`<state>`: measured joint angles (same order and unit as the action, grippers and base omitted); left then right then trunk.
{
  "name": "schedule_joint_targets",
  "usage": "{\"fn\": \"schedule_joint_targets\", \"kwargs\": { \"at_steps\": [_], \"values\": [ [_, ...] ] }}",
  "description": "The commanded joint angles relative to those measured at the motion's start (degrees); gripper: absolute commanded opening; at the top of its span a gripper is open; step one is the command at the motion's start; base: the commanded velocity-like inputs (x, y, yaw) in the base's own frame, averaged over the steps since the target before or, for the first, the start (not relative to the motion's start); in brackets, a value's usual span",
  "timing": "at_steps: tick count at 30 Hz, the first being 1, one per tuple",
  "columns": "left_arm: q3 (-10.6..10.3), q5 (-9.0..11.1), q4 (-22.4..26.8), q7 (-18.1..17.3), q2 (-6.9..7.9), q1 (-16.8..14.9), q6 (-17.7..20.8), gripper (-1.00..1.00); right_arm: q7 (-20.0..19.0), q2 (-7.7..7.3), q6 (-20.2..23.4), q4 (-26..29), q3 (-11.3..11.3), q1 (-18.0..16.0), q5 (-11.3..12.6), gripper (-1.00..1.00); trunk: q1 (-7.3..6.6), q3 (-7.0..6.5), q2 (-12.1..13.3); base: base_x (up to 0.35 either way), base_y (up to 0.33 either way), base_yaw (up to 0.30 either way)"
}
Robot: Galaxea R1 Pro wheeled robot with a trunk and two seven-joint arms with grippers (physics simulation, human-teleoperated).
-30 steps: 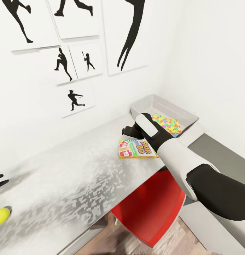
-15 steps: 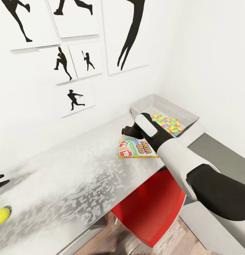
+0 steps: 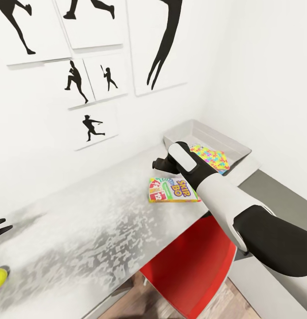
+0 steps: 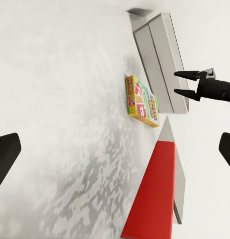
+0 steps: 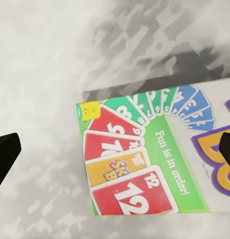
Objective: Put all the toys in the child's room - the three board games (two on the bed and one on the table), the two jigsaw puzzles on the table, and the tennis ball on the table - inside the toy box on the table in the child's room.
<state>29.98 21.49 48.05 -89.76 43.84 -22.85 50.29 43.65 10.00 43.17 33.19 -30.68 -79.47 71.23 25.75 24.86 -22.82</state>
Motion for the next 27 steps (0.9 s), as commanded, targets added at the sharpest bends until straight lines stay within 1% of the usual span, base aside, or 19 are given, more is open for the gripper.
{"fn": "schedule_joint_targets", "kwargs": {
  "at_steps": [1, 12, 27],
  "values": [
    [-0.01, -0.04, 0.0, -0.24, 0.02, -0.03, 0.62, 1.0, 0.47, 0.0, 0.07, 0.02, -0.14, -0.07, 0.4, 1.0, 0.04, 0.09, -0.1, 0.022, 0.0, 0.0],
    [-0.01, -0.04, 0.01, -0.24, -0.04, -0.04, 0.68, 1.0, 0.47, 0.0, 0.05, -0.1, -0.16, -0.07, 0.4, 1.0, 0.04, 0.2, -0.1, 0.023, 0.0, 0.0],
    [-0.01, -0.04, -0.02, -0.24, -0.07, -0.02, 0.68, 1.0, 0.48, 0.0, -1.4, -0.47, -0.16, -0.07, 0.4, 1.0, 0.04, 1.35, -0.1, 0.005, 0.0, 0.0]
  ]
}}
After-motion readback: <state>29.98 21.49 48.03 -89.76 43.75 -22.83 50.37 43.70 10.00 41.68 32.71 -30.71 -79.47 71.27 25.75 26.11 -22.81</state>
